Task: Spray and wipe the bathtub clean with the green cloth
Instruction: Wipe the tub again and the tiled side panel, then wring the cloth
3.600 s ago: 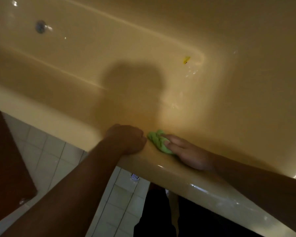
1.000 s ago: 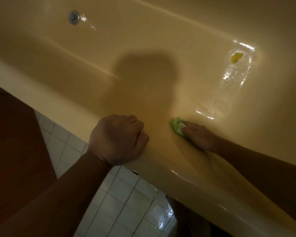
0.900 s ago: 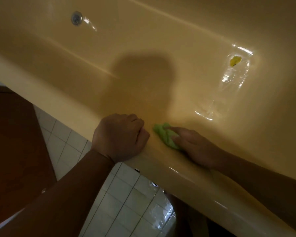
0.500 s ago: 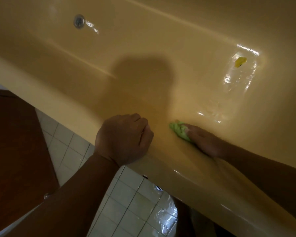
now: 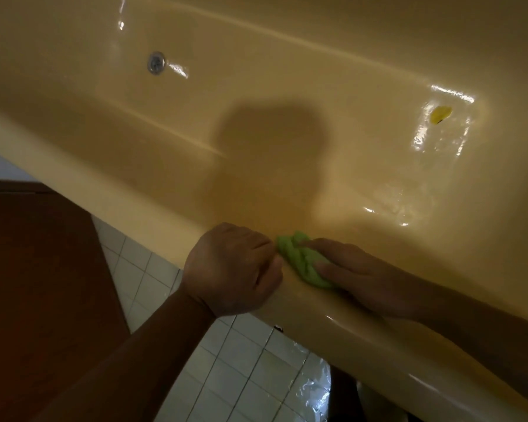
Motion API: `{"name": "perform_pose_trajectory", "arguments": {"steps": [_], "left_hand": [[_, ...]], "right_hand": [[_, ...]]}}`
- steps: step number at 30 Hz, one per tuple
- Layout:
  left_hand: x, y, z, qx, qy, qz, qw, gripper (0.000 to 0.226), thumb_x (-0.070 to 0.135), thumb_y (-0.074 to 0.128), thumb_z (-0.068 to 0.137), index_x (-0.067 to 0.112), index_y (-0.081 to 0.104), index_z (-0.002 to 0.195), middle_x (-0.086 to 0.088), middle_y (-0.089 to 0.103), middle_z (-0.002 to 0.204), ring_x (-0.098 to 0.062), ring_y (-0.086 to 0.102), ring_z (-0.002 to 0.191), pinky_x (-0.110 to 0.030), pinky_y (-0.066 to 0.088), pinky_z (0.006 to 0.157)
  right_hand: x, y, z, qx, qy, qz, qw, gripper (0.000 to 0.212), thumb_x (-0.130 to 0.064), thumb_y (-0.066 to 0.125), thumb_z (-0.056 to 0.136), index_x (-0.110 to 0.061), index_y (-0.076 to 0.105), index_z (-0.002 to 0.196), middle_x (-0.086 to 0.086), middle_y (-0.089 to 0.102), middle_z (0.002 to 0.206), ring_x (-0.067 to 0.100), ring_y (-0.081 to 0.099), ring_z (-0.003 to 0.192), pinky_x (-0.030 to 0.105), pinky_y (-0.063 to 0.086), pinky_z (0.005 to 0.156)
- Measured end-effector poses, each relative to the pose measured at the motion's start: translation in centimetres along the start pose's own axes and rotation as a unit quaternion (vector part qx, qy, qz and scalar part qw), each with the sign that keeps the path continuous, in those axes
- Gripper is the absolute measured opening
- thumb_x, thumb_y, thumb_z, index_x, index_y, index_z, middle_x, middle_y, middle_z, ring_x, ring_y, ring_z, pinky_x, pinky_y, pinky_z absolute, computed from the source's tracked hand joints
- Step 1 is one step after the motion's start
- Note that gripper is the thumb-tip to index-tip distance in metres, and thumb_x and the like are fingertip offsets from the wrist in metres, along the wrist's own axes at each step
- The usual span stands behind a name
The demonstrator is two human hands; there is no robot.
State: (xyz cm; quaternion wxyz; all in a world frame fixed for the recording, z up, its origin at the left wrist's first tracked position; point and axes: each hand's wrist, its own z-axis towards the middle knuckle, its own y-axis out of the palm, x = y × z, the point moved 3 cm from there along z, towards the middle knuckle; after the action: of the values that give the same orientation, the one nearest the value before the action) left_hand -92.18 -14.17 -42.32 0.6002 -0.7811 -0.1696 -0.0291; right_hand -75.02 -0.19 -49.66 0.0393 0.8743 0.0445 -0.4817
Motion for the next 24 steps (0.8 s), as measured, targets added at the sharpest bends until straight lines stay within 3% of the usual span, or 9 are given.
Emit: {"name": "perform_pose_trajectory", "arguments": {"steps": [3, 6, 10, 14, 16, 20, 24], "left_hand": [[-0.3, -0.3, -0.3, -0.018, 0.008, 0.01, 1.0, 0.04, 0.038, 0.043, 0.106, 0.018, 0.066, 0.08, 0.0, 0.063, 0.078, -0.023, 0.058, 0.069, -0.04, 0.044, 0.071], [-1.5, -1.1, -0.8, -0.041, 0.006, 0.03, 0.999, 0.043, 0.04, 0.041, 0.106, 0.015, 0.074, 0.096, -0.002, 0.072, 0.093, -0.025, 0.068, 0.086, -0.045, 0.048, 0.083], [-3.6, -2.0, -1.1, -0.048, 0.031, 0.048, 0.997, 0.047, 0.044, 0.042, 0.105, 0.011, 0.076, 0.106, -0.006, 0.075, 0.105, -0.028, 0.071, 0.098, -0.045, 0.049, 0.088], [-6.2, -2.2, -1.4, -0.054, 0.03, 0.065, 0.996, 0.056, 0.05, 0.039, 0.105, 0.009, 0.077, 0.113, -0.008, 0.077, 0.114, -0.028, 0.072, 0.107, -0.041, 0.048, 0.094], [-7.5, -2.4, -1.4, -0.062, 0.028, 0.067, 0.995, 0.06, 0.051, 0.034, 0.106, 0.01, 0.077, 0.114, -0.007, 0.077, 0.115, -0.028, 0.072, 0.106, -0.041, 0.048, 0.094], [-8.8, -2.9, -1.1, -0.074, 0.033, 0.059, 0.995, 0.054, 0.047, 0.038, 0.104, 0.011, 0.077, 0.112, -0.007, 0.077, 0.111, -0.028, 0.073, 0.101, -0.04, 0.052, 0.089], [-9.3, -3.5, -0.9, -0.058, 0.017, 0.031, 0.998, 0.041, 0.038, 0.045, 0.102, 0.013, 0.077, 0.103, -0.005, 0.077, 0.101, -0.028, 0.073, 0.09, -0.042, 0.053, 0.082]], "right_hand": [[-2.2, 0.2, -1.0, -0.018, -0.042, -0.006, 0.999, 0.054, -0.059, 0.036, 0.102, -0.048, 0.034, 0.155, -0.034, 0.038, 0.152, -0.017, 0.029, 0.139, 0.007, 0.019, 0.113], [0.3, -0.5, 1.0, -0.03, -0.016, 0.005, 0.999, 0.051, -0.051, 0.037, 0.106, -0.039, 0.037, 0.155, -0.03, 0.04, 0.15, -0.022, 0.032, 0.133, 0.002, 0.021, 0.109], [8.2, -1.9, 5.5, -0.014, 0.086, -0.025, 0.996, 0.075, -0.072, 0.032, 0.099, -0.031, 0.032, 0.162, -0.011, 0.03, 0.167, 0.004, 0.028, 0.151, 0.032, 0.016, 0.128], [13.9, -2.9, 9.9, 0.036, 0.234, -0.081, 0.968, 0.066, -0.062, 0.028, 0.107, -0.03, 0.02, 0.165, 0.004, 0.015, 0.173, 0.024, 0.012, 0.159, 0.037, 0.008, 0.128], [14.1, -2.5, 11.5, 0.053, 0.266, -0.097, 0.958, 0.063, -0.059, 0.026, 0.109, -0.032, 0.017, 0.165, 0.009, 0.01, 0.173, 0.027, 0.007, 0.16, 0.038, 0.006, 0.127], [7.1, -0.9, 11.4, 0.049, 0.144, 0.013, 0.988, 0.051, -0.046, 0.044, 0.109, -0.029, 0.041, 0.157, -0.005, 0.035, 0.165, 0.012, 0.029, 0.152, 0.02, 0.016, 0.12], [-4.5, 1.2, 6.1, -0.008, -0.022, 0.017, 1.0, 0.056, -0.056, 0.042, 0.105, -0.035, 0.038, 0.157, -0.015, 0.048, 0.148, -0.019, 0.039, 0.122, 0.005, 0.024, 0.104]]}}
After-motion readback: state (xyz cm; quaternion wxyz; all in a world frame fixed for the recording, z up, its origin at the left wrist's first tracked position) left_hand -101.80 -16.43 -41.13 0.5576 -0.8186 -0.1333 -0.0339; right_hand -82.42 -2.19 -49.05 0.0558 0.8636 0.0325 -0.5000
